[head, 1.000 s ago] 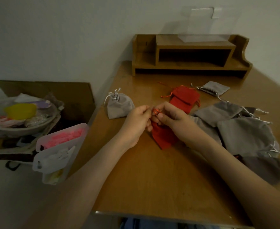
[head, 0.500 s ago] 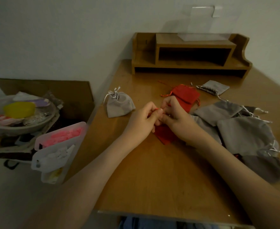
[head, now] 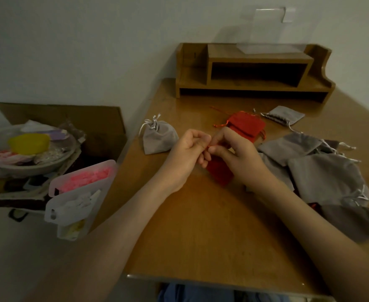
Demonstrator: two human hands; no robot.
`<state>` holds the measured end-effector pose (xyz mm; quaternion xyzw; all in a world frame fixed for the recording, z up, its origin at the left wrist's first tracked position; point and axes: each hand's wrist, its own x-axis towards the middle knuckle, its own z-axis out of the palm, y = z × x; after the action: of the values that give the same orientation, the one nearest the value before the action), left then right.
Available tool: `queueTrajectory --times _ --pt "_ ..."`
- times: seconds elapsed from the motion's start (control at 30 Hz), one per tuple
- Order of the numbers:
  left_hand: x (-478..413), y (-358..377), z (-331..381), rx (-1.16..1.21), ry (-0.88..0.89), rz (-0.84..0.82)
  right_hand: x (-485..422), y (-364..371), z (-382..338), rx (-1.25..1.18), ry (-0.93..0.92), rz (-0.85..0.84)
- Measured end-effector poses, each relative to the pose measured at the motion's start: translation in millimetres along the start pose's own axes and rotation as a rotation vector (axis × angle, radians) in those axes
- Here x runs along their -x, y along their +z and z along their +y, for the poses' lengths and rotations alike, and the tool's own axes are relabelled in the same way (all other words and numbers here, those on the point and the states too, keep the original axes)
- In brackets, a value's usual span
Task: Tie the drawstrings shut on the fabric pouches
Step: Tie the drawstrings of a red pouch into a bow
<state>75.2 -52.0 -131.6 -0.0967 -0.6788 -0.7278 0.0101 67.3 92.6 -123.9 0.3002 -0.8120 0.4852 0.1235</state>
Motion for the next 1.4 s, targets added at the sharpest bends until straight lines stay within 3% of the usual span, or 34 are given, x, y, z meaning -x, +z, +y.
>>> queueTrajectory --times 0.2,0.57,0.73,1.03,1.17,1.4 --pt "-1 2 -1 0.004 0.029 0.022 -3 -3 0 -0.296 0.197 0.006" --pt "1 3 -1 -0.169 0.059 -0.021 -6 -8 1 -0.375 0.398 -0.104" --pt "1 2 -2 -0.232 0.066 -0.048 -5 -11 1 -0.301 0.366 -0.101" --pt "2 0 0 -0.1 -0.022 -0.103 -4 -6 2 -0.268 0.291 -0.025" --pt "3 -1 1 -0.103 0.008 -0.157 -6 -8 4 -0.327 0.343 -0.028" --pt "4 0 0 -0.153 0.04 -0.101 -5 -6 7 -0.348 0.403 -0.03"
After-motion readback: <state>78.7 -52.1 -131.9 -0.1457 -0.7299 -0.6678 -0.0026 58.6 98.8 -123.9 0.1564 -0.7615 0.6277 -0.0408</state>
